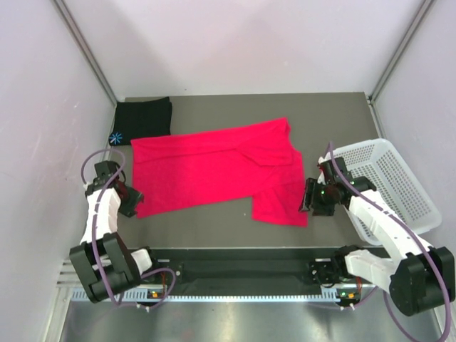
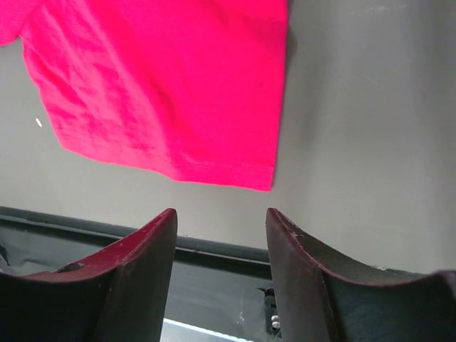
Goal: Fold and stack the t-shirts
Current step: Fold the tshirt
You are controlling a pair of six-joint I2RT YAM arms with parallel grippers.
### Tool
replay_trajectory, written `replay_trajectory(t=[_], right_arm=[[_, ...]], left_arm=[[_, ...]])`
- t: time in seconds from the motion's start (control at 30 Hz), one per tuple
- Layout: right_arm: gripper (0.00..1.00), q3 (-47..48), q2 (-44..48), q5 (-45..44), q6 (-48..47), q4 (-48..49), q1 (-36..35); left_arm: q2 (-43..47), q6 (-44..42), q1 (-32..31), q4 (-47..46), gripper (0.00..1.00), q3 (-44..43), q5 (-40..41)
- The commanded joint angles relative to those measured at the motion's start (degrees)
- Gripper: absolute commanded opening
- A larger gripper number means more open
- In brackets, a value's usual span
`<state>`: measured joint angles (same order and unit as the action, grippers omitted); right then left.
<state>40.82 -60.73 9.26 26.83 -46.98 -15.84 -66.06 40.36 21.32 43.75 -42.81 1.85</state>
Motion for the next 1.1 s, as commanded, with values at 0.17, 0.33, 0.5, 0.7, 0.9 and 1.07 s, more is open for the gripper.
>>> replay_trajectory(t=[0.17,0.33,0.5,0.7,0.9,1.07], right_arm=[[0.53,2.08,1.49,0.59,-1.07,-0.83,0.02],[0.5,1.9,0.44,1.91,-2.48,0.49,-0.25],[0.49,2.34,0.17,2.08,-4.32,-0.13,-0.42],[0.48,2.6,0.0,2.78,-4.94,-0.57,-0.42],[0.47,3.13,-0.53,2.35,-5.91,-1.36,-0.51],[0.47,2.86,-0.7,-1.07,-5.3,-3.02,-0.34]], left_arm=[[-5.91,2.8,5.38,-0.24,0.49,1.5,-2.99],[-9.95,1.83,7.15,-2.61,0.48,1.15,-2.37],[-11.37,3.06,7.77,-2.97,0.42,-0.17,0.0],[-12.68,5.16,7.68,-5.33,0.4,2.99,-1.14],[-16.72,5.61,7.68,-7.71,0.35,2.99,-1.41],[-18.05,5.96,7.59,-7.45,0.15,2.47,-0.62]])
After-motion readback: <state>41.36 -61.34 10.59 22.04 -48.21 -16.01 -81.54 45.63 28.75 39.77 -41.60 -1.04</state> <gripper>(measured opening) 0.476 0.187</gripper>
